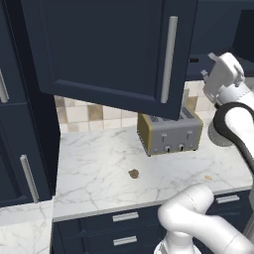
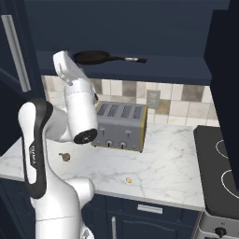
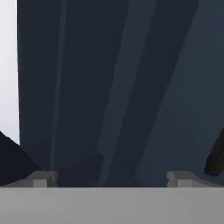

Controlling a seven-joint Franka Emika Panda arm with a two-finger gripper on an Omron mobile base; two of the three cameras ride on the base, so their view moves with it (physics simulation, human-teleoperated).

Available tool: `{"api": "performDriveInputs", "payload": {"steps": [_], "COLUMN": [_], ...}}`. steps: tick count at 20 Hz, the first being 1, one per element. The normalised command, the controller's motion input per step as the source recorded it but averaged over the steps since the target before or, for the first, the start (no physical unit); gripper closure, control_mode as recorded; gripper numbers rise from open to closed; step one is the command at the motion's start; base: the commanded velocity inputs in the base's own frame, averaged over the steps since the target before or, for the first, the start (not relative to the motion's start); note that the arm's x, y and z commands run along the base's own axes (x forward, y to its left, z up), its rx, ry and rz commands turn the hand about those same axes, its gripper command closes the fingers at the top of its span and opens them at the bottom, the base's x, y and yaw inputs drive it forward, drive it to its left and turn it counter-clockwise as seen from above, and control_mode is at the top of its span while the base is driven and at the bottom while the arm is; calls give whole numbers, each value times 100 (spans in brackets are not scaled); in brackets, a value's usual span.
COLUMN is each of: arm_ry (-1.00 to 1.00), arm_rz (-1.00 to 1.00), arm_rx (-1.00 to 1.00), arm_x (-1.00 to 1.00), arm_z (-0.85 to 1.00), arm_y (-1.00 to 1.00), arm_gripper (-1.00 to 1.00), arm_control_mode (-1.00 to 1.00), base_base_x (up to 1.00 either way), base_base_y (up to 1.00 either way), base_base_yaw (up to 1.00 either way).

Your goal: Pick the pan from the cabinet and place it on the stove. Then turn on the stove burner for the pan.

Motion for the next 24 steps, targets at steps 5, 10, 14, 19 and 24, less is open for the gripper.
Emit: {"api": "performDriveInputs", "payload": {"steps": [5,10,14,19,24], "arm_ry": [31,25,16,6,0], "arm_rz": [11,21,28,33,26], "arm_rx": [-9,-3,0,0,0], "arm_x": [55,49,25,-1,-9], "arm_z": [-21,-15,-13,-14,-27], "arm_y": [0,1,-1,16,42], "arm_gripper": [-100,-100,-100,-100,-100], "arm_control_mode": [-100,-100,-100,-100,-100], "base_base_x": [0,0,0,0,0], "base_base_y": [0,0,0,0,0], "base_base_yaw": [0,0,0,0,0]}}
